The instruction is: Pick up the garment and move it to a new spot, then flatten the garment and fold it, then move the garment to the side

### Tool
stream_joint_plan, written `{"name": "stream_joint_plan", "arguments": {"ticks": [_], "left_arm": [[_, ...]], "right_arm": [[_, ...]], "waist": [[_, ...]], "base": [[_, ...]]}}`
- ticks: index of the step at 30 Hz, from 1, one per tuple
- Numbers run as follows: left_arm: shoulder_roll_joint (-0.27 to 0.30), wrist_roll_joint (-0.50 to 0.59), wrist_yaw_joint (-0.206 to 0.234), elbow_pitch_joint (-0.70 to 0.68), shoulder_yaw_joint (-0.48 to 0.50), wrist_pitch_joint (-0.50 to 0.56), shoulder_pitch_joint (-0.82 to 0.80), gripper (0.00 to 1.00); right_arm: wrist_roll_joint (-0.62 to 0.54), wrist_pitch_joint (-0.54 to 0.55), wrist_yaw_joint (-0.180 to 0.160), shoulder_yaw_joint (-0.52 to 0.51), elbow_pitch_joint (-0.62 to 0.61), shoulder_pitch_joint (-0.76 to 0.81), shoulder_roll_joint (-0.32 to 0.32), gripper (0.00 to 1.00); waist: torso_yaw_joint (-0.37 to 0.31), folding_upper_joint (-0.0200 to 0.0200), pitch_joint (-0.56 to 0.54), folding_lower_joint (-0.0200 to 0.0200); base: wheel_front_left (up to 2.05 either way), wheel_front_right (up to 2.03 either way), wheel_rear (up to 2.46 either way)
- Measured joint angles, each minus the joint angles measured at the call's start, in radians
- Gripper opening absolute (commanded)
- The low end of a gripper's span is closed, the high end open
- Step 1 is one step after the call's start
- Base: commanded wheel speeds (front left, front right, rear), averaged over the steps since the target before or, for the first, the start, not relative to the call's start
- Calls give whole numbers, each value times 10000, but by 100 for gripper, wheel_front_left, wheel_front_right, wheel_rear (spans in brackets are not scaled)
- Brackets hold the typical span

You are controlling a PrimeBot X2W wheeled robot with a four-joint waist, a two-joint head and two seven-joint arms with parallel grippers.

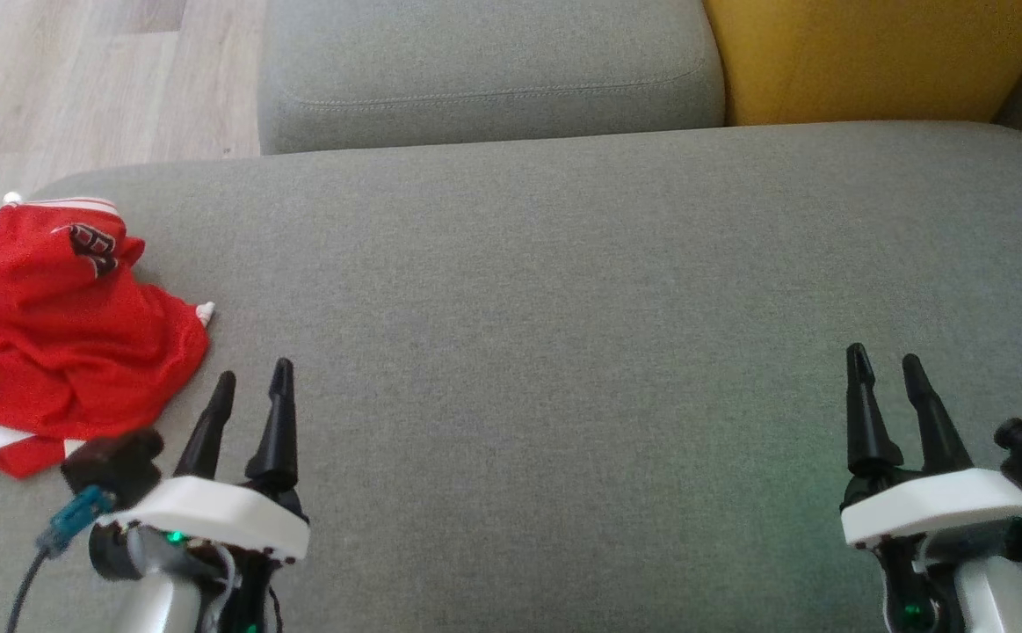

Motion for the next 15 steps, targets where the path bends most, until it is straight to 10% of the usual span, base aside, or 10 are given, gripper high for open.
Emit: {"name": "stream_joint_plan", "arguments": {"ticks": [15], "left_arm": [[127,1427,403,132,-426,-399,28,100]], "right_arm": [[-1739,-259,0,144,-21,35,13,100]], "waist": [[68,0,-13,0]], "base": [[0,0,0]]}}
